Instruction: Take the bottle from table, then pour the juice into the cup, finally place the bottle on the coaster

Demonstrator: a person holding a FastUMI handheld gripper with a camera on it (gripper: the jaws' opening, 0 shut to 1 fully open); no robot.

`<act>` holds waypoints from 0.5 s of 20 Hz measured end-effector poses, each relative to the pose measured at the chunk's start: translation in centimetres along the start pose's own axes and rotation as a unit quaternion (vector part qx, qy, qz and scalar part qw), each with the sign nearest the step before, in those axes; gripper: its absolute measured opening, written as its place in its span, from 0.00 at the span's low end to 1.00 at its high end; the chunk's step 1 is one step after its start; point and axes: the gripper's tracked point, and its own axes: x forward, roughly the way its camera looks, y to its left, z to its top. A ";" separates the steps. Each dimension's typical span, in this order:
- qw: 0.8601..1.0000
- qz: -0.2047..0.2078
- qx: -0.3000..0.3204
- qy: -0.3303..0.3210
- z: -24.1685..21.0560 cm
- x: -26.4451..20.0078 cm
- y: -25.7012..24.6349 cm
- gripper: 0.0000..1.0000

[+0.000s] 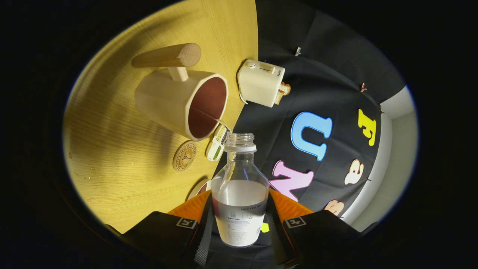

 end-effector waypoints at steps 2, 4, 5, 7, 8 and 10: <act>1.000 -0.004 -0.006 -0.005 0.3 0.2 -0.2 0.69; 1.000 -0.005 -0.009 -0.006 0.4 0.2 -0.3 0.69; 1.000 -0.005 -0.009 -0.007 0.3 0.4 -0.3 0.70; 1.000 -0.004 -0.012 -0.009 0.4 0.4 -0.4 0.69; 1.000 -0.005 -0.015 -0.011 0.4 0.4 -0.5 0.69; 1.000 -0.004 -0.022 -0.014 0.4 0.4 -0.5 0.69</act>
